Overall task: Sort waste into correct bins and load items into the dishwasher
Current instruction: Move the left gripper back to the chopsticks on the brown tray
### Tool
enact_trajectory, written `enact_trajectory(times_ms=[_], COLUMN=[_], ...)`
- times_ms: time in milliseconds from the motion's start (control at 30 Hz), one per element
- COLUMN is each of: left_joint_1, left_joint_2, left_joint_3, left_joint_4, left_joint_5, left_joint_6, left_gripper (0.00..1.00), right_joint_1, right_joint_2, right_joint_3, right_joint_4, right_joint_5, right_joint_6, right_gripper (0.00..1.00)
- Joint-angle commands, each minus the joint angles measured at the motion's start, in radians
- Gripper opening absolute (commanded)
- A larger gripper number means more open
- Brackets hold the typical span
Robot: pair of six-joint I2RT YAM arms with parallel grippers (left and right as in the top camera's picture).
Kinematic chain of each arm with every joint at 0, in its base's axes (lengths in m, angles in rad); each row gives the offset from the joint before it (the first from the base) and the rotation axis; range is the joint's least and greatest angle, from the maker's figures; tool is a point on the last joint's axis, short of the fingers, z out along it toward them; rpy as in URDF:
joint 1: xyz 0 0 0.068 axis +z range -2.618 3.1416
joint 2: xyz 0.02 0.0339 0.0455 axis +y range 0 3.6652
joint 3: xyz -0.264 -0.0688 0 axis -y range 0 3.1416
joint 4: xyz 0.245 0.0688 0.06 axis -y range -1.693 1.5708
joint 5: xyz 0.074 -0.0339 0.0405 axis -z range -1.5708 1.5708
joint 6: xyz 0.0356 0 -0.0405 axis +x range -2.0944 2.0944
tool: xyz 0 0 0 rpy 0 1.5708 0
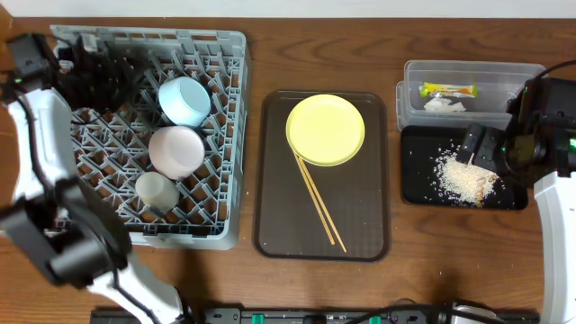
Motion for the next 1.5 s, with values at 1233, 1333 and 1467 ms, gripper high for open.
enact_trajectory(times_ms=[1233, 1333, 1467], left_joint_1=[-1.133, -1.133, -1.133], left_joint_2=[-0.111, -0.080, -0.030], left_joint_3=[-0.429, -0.434, -0.435], left_joint_4=[-0.076, -0.075, -0.070], left_joint_5=[-0.806, -0.806, -0.803], left_joint_6=[-0.633, -0.632, -0.632], left_gripper=[0.89, 0.89, 0.89], right_joint_1=[-0.008, -0.008, -0.008], right_joint_2=[-0.003, -0.003, -0.003], right_joint_3=[0.018, 0.018, 0.018], right_joint_4=[-0.024, -0.024, -0.024], right_joint_5=[-0.001, -0.001, -0.001], right_joint_6=[0.001, 0.001, 0.001], right_gripper=[0.99, 0.99, 0.99])
